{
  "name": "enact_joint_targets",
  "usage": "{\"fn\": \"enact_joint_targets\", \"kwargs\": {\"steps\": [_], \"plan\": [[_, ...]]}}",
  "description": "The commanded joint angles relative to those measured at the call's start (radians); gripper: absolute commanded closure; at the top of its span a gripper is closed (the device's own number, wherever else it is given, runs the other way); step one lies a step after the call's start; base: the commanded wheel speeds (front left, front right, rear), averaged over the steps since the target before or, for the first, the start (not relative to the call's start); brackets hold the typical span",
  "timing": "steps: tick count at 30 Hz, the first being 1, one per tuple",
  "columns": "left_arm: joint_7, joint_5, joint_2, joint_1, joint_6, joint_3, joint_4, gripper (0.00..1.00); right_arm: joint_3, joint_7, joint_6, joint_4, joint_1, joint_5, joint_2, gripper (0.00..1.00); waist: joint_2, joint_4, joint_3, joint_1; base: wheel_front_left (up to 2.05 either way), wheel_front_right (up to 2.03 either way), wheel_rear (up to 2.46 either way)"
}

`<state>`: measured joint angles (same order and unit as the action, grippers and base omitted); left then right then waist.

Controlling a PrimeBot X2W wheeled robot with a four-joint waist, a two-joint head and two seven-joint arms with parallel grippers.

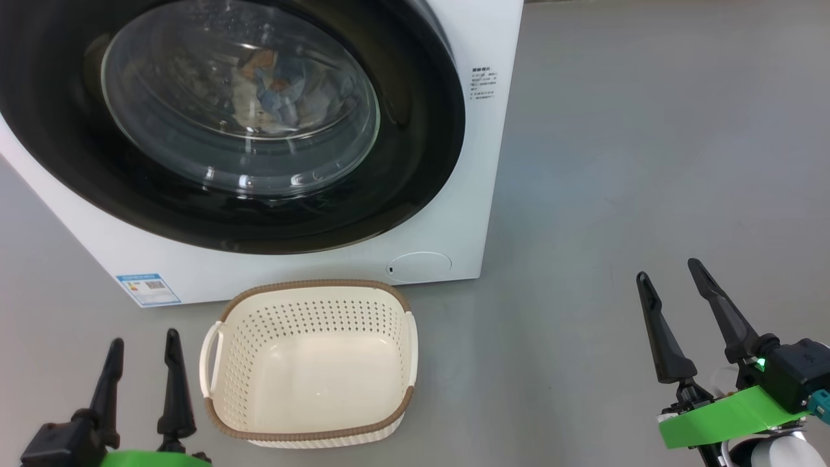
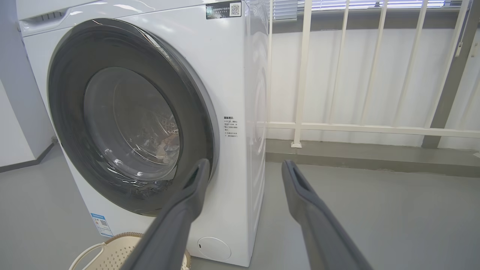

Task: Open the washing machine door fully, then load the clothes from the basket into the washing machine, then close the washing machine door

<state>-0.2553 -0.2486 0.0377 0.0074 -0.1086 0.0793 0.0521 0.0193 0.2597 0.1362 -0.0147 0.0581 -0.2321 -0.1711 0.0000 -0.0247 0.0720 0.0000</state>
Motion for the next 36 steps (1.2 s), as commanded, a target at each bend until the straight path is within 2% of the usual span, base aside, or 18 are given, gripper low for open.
{"fn": "enact_joint_targets", "kwargs": {"steps": [1,29,30,36], "plan": [[-0.006,0.011,0.013,-0.004,0.008,0.033,-0.022,0.00,0.023,0.002,-0.006,-0.021,-0.003,-0.008,-0.017,0.00,0.0000,0.000,-0.003,0.0000,0.00,0.00,0.00],[-0.006,0.013,0.013,0.009,0.012,0.034,-0.025,0.00,0.022,0.002,-0.006,-0.019,-0.012,-0.012,-0.022,0.00,0.0000,0.000,-0.024,0.0000,0.00,0.00,0.00],[0.000,-0.001,-0.001,0.015,0.007,-0.001,0.004,1.00,0.000,0.000,0.000,0.007,-0.017,-0.008,-0.008,1.00,0.0000,0.000,-0.024,0.0000,0.00,0.00,0.00],[0.013,-0.032,-0.013,0.017,0.007,-0.002,0.051,1.00,0.002,-0.008,0.000,0.052,-0.029,-0.040,0.010,1.00,0.0000,0.000,-0.025,0.0003,0.00,0.00,0.00]]}}
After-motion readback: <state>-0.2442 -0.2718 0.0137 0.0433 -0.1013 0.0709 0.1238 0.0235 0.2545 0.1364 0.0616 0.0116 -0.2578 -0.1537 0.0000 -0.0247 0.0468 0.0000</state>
